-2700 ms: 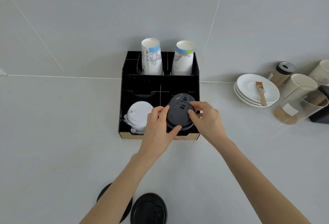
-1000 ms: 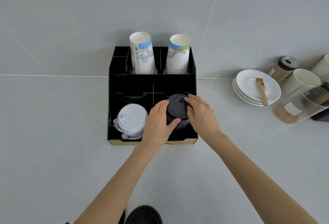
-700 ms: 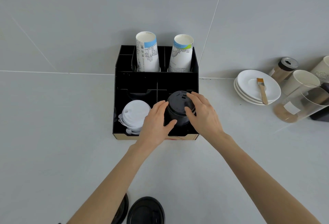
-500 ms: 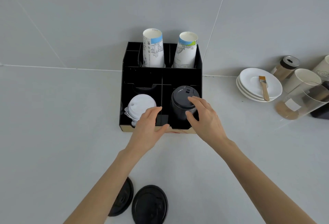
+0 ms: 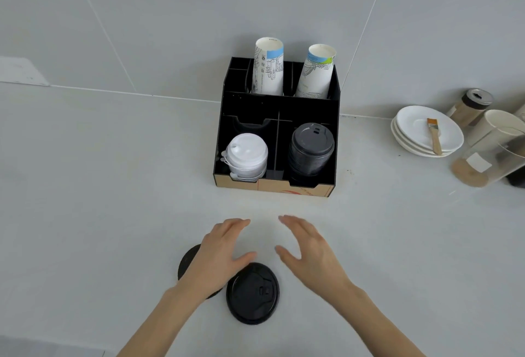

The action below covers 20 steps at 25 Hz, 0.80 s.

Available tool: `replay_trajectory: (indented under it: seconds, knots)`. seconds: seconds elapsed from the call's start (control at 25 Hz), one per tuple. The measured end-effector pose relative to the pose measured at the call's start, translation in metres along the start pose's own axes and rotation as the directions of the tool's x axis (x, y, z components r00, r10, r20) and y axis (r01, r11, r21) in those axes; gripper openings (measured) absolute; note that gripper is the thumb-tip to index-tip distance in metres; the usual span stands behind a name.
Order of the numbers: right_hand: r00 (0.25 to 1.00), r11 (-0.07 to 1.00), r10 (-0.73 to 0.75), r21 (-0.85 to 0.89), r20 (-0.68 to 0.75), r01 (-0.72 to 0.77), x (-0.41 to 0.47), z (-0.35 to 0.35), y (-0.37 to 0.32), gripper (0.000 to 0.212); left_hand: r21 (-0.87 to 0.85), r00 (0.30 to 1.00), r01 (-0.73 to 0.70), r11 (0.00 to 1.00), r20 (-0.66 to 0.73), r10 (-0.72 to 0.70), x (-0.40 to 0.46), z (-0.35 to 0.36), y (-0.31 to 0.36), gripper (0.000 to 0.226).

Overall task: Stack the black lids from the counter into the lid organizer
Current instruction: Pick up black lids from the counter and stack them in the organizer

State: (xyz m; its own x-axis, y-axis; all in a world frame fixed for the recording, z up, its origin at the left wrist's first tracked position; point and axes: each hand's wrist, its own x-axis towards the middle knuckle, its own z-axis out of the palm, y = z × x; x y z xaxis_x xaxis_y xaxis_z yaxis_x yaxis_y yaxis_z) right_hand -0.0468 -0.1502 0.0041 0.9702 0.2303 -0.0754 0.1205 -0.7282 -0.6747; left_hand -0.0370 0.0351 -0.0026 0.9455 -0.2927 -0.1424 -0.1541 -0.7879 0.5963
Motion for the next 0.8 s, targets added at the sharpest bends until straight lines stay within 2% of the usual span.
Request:
replay_trajectory:
  seconds: [0.12,0.24,0.44,0.56,0.64,0.8]
  knots:
    - [0.993,1.000,0.000,0.010,0.122,-0.002,-0.019,0.019,0.000,0.055,0.037,0.998,0.007,0.999,0.063,-0.009,-0.018,0.008,-0.005,0.087]
    - [0.975,1.000,0.011,-0.004,0.223,-0.011,-0.030,0.028,0.004,0.061,0.128,0.987,-0.004,0.992,0.157,-0.016,-0.029,0.016,-0.010,0.095]
    - [0.941,0.998,-0.020,-0.050,0.337,0.038,-0.038,0.034,0.006,0.070,0.191,0.974,-0.069,0.979,0.224,0.024,-0.037,0.023,-0.014,0.096]
    - [0.941,0.998,-0.033,-0.047,0.337,0.052,-0.037,0.035,0.007,0.070,0.259,0.973,-0.126,0.958,0.222,0.068,-0.041,0.023,-0.014,0.090]
    - [0.946,0.998,-0.037,-0.029,0.323,0.049,-0.036,0.035,0.008,0.069,0.350,0.942,-0.104,0.931,0.334,-0.020,-0.042,0.023,-0.013,0.083]
    - [0.948,0.999,-0.036,-0.004,0.316,0.039,-0.034,0.033,0.009,0.068,0.380,0.939,-0.120,0.917,0.342,-0.019,-0.041,0.025,-0.013,0.081]
